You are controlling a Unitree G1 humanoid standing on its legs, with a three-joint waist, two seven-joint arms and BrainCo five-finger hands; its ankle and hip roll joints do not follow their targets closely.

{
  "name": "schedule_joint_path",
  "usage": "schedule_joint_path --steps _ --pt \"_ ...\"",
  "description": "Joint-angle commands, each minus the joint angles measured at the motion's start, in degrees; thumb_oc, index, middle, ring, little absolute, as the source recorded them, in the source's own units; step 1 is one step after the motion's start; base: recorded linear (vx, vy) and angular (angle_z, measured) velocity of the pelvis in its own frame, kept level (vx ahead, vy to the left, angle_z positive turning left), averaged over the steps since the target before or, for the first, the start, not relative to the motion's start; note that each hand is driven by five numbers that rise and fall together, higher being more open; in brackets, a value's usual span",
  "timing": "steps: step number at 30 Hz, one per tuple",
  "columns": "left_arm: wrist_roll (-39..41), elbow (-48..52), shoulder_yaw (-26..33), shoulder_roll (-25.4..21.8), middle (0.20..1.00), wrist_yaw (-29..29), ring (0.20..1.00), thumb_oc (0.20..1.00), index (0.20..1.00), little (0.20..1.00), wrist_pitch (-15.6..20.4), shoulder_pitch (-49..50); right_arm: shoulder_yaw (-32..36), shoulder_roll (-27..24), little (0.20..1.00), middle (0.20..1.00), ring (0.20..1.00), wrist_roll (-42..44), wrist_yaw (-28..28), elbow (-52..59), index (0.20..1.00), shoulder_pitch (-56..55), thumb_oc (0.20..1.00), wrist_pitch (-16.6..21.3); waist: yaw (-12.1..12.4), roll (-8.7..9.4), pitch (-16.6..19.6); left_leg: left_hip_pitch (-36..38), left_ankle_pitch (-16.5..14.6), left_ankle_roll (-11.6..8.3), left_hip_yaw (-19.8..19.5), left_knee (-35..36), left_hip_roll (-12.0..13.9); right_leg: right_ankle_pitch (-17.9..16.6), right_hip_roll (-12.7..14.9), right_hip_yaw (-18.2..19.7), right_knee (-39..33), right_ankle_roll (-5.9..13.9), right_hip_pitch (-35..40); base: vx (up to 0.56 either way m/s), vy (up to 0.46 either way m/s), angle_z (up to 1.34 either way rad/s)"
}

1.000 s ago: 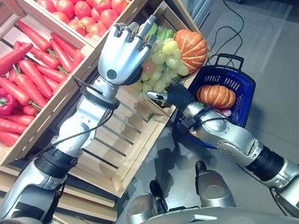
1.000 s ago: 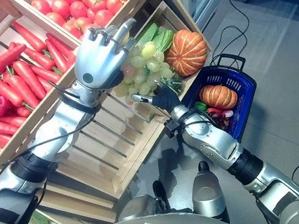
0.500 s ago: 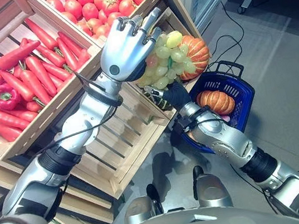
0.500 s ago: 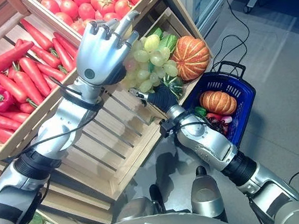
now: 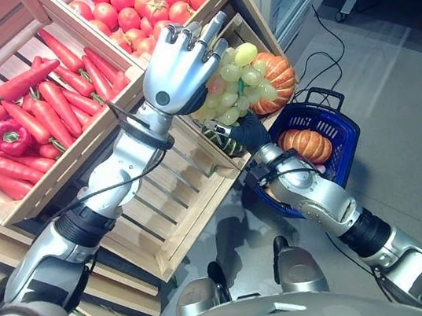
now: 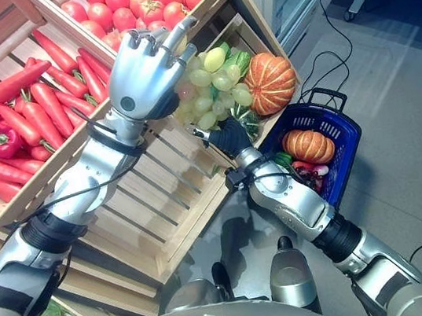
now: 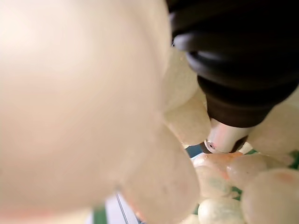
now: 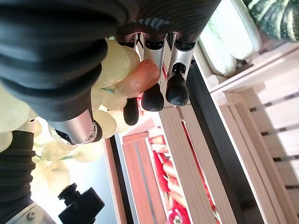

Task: Pick up fruits and vegetables into the basket

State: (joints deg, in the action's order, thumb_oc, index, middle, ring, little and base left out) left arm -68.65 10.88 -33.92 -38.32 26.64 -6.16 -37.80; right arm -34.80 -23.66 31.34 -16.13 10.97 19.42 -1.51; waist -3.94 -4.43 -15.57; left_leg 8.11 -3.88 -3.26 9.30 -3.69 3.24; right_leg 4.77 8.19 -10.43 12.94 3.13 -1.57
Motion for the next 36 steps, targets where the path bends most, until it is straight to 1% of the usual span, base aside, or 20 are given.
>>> schedule_joint_path --steps 1,4,6,7,8,9,11,13,15,18,19,22,28,33,36 --pt "0.2 1.6 -2.5 0.1 0.2 0.4 0.2 0.2 0.2 0.2 -0.7 -1.9 -0.4 5.6 0.2 0.2 0.2 -2.2 -0.2 6.9 0.2 8.6 0.2 6.8 0.4 2.32 2.5 -1.4 -4.1 1.06 0.2 -2.7 0.7 -0.2 3.0 1.7 -5.4 5.52 4.4 0.0 0.0 0.0" --pt "0.4 1.3 -2.4 0.2 0.2 0.3 0.2 0.2 0.2 0.2 -0.8 -1.4 -0.1 5.3 0.2 0.2 0.2 -3.1 -1.0 7.3 0.2 8.5 0.2 6.2 0.3 2.36 2.5 -1.3 -4.1 1.11 0.2 -2.6 0.7 -0.2 2.9 1.8 -5.3 5.49 4.4 0.0 0.0 0.0" --pt "1.0 1.2 -2.2 0.1 0.2 0.7 0.2 0.2 0.2 0.2 -0.9 -1.1 -0.1 5.0 0.2 0.2 0.2 -2.7 -1.4 7.2 0.2 8.3 0.2 3.8 0.3 2.41 2.6 -1.3 -4.1 1.11 0.3 -2.6 0.7 -0.2 2.9 1.9 -5.3 5.49 4.4 0.0 0.0 0.0" --pt "1.1 1.1 -2.1 0.0 0.2 1.0 0.2 0.2 0.2 0.2 -1.2 -0.9 -0.2 4.8 0.2 0.2 0.2 -2.8 -1.2 7.1 0.2 8.2 0.2 1.7 0.2 2.43 2.7 -1.2 -4.1 1.1 0.3 -2.5 0.7 -0.2 2.9 1.9 -5.3 5.49 4.4 0.0 0.0 0.0" --pt "1.1 0.9 -1.9 0.0 0.2 1.2 0.2 0.2 0.2 0.2 -1.6 -0.7 -0.2 4.7 0.379 0.379 0.379 -2.6 -1.7 7.0 0.379 8.0 0.379 0.7 0.2 2.49 2.7 -1.2 -4.1 1.1 0.3 -2.5 0.6 -0.2 2.9 2.0 -5.3 5.46 4.4 0.0 0.0 0.0" --pt "0.7 0.8 -1.5 -0.2 0.2 1.5 0.2 0.2 0.2 0.2 -2.4 -0.4 -0.1 4.3 1.0 1.0 1.0 -2.2 -1.7 6.5 1.0 7.8 1.0 0.0 0.1 2.62 2.7 -1.1 -4.1 1.11 0.3 -2.5 0.6 -0.2 2.9 2.1 -5.3 5.45 4.5 0.0 0.0 0.0" --pt "0.5 0.3 -1.0 -0.8 0.2 2.5 0.2 0.2 0.2 0.2 -2.9 0.1 0.1 3.6 1.0 1.0 1.0 -2.6 -0.7 6.2 1.0 7.0 1.0 -0.3 0.0 2.77 2.8 -1.0 -4.1 1.07 0.5 -2.4 0.8 -0.2 2.8 2.1 -5.3 5.49 4.4 0.0 -0.008 -0.02" --pt "0.2 0.2 -0.5 -1.0 0.2 2.9 0.2 0.2 0.2 0.2 -3.2 0.4 0.4 3.2 1.0 1.0 1.0 -2.1 -0.9 6.3 1.0 6.6 1.0 -0.1 -0.1 2.93 2.9 -1.0 -4.0 1.08 0.5 -2.4 0.8 -0.2 2.8 2.1 -5.2 5.5 4.3 0.0 0.0 0.0" --pt "-0.2 -0.1 0.5 -1.7 0.2 4.2 0.2 0.2 0.2 0.2 -3.7 0.8 1.4 2.6 1.0 1.0 1.0 -3.1 -1.1 6.4 1.0 5.4 1.0 1.6 -0.3 3.01 3.0 -0.9 -4.1 1.06 0.7 -2.4 0.9 -0.2 2.8 2.2 -5.1 5.51 4.3 0.0 0.0 0.0" --pt "-0.6 0.3 1.6 -1.3 0.2 4.4 0.2 0.2 0.2 0.2 -4.0 1.0 3.1 2.5 1.0 1.0 1.0 -7.8 -1.9 6.6 1.0 4.9 1.0 2.2 -0.7 2.84 3.3 -0.7 -4.2 1.08 0.6 -2.4 1.0 -0.2 2.8 2.3 -5.1 5.48 4.4 0.0 0.0 0.0" --pt "-0.7 0.4 1.6 -1.2 0.2 4.3 0.2 0.2 0.2 0.2 -4.0 1.0 3.1 2.5 1.0 1.0 1.0 -8.0 -1.9 6.6 1.0 4.8 1.0 2.2 -0.7 2.83 3.3 -0.7 -4.2 1.08 0.6 -2.4 1.0 -0.2 2.8 2.3 -5.1 5.49 4.4 0.0 0.0 0.0" --pt "-0.8 0.8 2.7 -0.8 0.2 3.6 0.2 0.2 0.2 0.2 -4.6 1.2 4.7 2.0 1.0 1.0 1.0 -11.7 -3.8 7.6 1.0 4.5 1.0 2.5 -1.0 2.61 3.5 -0.3 -4.3 1.1 0.6 -2.2 0.9 -0.1 2.8 2.5 -5.1 5.59 4.6 0.0 0.0 0.0" --pt "-1.0 1.8 4.3 -0.4 0.2 2.7 0.2 0.2 0.2 0.2 -5.5 2.1 6.6 1.0 1.0 1.0 1.0 -12.7 -5.7 9.4 1.0 3.7 1.0 1.9 -1.5 2.3 3.4 -0.1 -4.6 1.26 0.8 -2.3 0.8 0.0 2.9 2.9 -4.7 5.65 4.5 0.0 0.005 -0.01" --pt "-0.6 2.5 5.3 -0.1 0.2 3.2 0.2 0.2 0.2 0.2 -6.4 2.6 7.2 0.8 1.0 1.0 1.0 -13.5 -9.2 9.0 1.0 3.1 1.0 1.4 -1.6 2.11 3.2 -0.1 -4.8 1.42 0.9 -2.4 0.6 0.1 3.0 3.0 -4.6 5.61 4.3 0.0 0.014 -0.08" --pt "0.4 2.5 6.3 -0.5 0.2 3.9 0.2 0.2 0.2 0.2 -7.8 3.0 7.5 0.4 1.0 1.0 1.0 -14.0 -8.4 8.8 1.0 2.7 1.0 1.9 -1.7 2.09 3.1 0.0 -4.8 1.44 1.0 -2.3 0.5 0.0 3.0 3.1 -4.7 5.64 4.3 0.0 0.006 -0.02"
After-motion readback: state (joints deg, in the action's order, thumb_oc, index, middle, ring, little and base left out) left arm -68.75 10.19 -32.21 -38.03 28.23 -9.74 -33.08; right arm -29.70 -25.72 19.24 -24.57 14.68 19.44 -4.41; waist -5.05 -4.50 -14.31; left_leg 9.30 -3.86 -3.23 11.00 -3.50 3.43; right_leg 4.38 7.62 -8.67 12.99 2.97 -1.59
